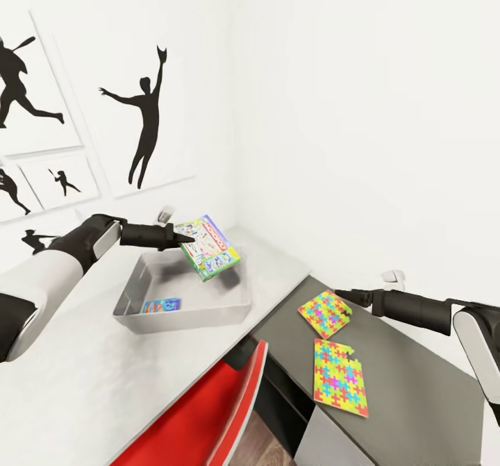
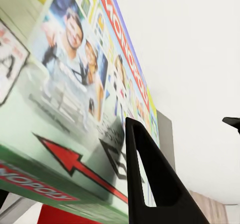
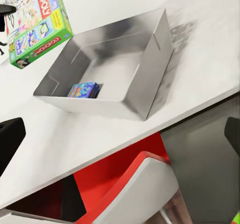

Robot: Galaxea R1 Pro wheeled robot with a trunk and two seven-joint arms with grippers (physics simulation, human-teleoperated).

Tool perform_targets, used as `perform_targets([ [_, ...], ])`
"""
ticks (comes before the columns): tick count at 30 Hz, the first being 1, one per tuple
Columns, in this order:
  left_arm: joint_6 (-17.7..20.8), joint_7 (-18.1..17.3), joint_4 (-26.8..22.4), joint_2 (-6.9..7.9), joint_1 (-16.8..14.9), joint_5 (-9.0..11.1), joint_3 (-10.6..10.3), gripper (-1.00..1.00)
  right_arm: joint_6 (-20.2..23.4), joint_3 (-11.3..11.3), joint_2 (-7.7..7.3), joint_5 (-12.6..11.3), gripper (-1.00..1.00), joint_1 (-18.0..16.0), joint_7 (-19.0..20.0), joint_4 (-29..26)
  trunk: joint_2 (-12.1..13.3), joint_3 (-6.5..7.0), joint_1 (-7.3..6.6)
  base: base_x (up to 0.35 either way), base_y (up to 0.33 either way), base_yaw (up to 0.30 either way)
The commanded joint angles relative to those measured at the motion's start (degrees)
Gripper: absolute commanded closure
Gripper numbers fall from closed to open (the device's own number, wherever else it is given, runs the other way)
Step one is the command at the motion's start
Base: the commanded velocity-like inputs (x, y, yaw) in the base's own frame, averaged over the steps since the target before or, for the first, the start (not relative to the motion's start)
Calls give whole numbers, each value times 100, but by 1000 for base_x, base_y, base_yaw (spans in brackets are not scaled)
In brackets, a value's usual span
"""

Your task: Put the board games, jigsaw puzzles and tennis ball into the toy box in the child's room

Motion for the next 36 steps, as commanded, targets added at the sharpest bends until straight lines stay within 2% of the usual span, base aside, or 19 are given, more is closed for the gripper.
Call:
perform_targets([
  [1, 31, -11, -2, 8, -5, 31, -28, 100, 24, -6, 1, 27, -100, -6, 37, -1, -12, -10, 4, -8, 0, -149],
  [7, 31, -15, -2, 25, -2, 35, -20, 100, 24, -12, 1, 29, -100, 0, 39, -1, -12, 0, 4, -3, 69, -81],
  [19, 31, -19, -2, 51, -1, 40, -18, 100, 24, -13, 1, 29, -100, 1, 39, -1, -12, 3, 4, 0, 223, -11],
  [36, 24, 20, -2, 77, -1, 37, -20, 100, 24, -8, 1, 31, -100, 1, 34, -1, -12, 22, 4, 0, 33, -34],
])
